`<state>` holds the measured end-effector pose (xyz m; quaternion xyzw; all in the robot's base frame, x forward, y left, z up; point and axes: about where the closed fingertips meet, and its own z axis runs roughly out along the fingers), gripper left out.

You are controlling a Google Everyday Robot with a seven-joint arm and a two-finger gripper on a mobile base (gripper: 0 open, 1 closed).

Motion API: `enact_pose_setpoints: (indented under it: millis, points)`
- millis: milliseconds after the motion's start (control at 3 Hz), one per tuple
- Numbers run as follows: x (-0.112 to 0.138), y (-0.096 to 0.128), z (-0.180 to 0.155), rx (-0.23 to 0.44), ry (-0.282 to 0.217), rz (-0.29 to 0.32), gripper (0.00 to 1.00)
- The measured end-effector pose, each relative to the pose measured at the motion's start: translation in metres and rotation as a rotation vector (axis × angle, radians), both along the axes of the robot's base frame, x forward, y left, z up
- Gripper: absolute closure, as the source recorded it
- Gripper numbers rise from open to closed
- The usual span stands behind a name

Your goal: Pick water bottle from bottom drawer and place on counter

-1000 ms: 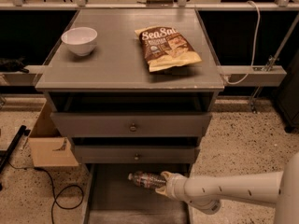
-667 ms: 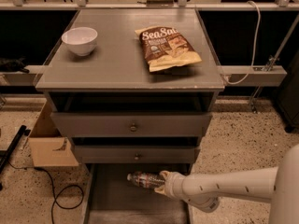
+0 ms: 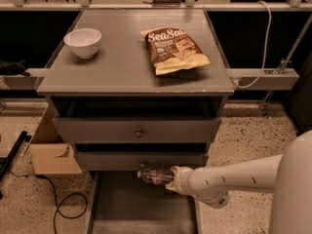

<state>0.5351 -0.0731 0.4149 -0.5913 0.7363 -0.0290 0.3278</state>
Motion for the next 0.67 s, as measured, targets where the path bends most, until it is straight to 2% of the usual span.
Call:
enact_pose_setpoints:
  millis: [333, 667]
  points:
    - [0.000, 0.000, 0.000, 0.000, 0.000, 0.000, 1.00]
    - [-0.010, -0.013, 0.009, -0.007, -0.012, -0.006, 1.00]
